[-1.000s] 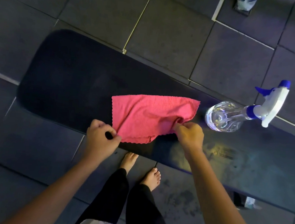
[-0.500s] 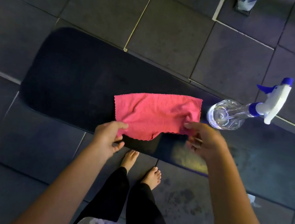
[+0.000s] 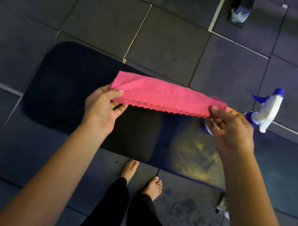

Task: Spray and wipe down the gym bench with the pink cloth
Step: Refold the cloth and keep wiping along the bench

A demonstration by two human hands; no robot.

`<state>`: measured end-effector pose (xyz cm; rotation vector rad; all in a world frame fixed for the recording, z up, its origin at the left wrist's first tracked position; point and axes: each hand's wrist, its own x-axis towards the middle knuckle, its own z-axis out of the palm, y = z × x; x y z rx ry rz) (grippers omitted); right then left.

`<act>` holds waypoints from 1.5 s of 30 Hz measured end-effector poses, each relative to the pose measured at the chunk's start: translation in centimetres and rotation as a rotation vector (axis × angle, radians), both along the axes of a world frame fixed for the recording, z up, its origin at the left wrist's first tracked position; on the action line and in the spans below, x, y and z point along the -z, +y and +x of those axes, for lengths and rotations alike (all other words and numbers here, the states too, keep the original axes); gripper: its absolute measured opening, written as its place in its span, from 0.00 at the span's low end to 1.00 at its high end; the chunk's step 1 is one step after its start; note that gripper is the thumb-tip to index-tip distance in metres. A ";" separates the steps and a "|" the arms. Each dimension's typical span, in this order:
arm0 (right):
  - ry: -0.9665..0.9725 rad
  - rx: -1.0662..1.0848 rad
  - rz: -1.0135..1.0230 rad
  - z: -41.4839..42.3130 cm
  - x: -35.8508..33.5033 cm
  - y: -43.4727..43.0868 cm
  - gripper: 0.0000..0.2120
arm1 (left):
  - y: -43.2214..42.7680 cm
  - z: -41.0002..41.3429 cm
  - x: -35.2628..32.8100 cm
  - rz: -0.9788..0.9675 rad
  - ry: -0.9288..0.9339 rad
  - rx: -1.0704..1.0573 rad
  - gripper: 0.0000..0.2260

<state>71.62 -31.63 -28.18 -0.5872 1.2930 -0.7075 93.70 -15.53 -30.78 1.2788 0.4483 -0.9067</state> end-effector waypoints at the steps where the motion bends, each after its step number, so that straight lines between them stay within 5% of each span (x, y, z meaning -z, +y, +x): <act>1: 0.041 0.006 0.030 -0.5 0.8 0.7 0.11 | 0.5 -0.2 0.5 0.069 0.012 0.034 0.09; 8: 0.511 -0.047 0.197 -4.7 8.7 7.2 0.07 | 5.1 -3.9 6.2 0.411 0.198 0.052 0.10; 12: 0.878 -0.183 -0.016 -5.1 8.7 7.3 0.14 | 4.9 -4.8 6.3 0.375 0.055 -0.023 0.11; 14: 1.025 -0.278 -0.201 -4.7 7.4 6.9 0.12 | 4.0 -5.6 5.9 0.379 -0.105 -0.002 0.11; 17: 1.027 -0.324 -0.284 -3.8 5.8 5.5 0.08 | 1.8 -7.6 4.8 0.429 -0.618 0.179 0.10; 20: 0.758 -0.324 -0.161 -3.0 4.6 4.1 0.05 | -1.1 -10.8 3.7 0.248 -1.083 0.460 0.10; 23: 0.585 -0.229 -0.022 -3.4 4.4 3.2 0.08 | -3.5 -14.3 4.3 0.099 -1.315 0.901 0.12; 25: 0.553 -0.190 0.080 -4.3 4.8 2.8 0.12 | -4.0 -16.4 5.4 0.177 -1.418 1.228 0.12; 28: 0.571 -0.231 0.194 -5.3 6.0 3.0 0.13 | -3.4 -17.5 6.7 0.262 -1.448 1.486 0.15; 31: 0.631 -0.281 0.106 -5.4 7.6 3.6 0.11 | -2.4 -16.9 6.8 0.122 -1.298 1.249 0.16; 35: 0.926 -0.431 -0.183 -4.2 9.0 4.5 0.17 | -0.9 -14.5 6.8 0.185 -1.193 1.044 0.12; 40: 0.839 -0.358 0.001 -2.6 9.6 4.2 0.26 | -1.3 -12.4 6.6 0.175 -1.156 1.045 0.11; 43: 0.712 -0.443 0.083 -2.1 9.4 3.3 0.12 | -2.0 -12.2 6.3 0.162 -1.093 0.985 0.11; 45: 0.602 -0.461 0.118 -1.8 8.8 2.9 0.11 | -2.6 -12.0 6.1 0.165 -1.058 0.961 0.11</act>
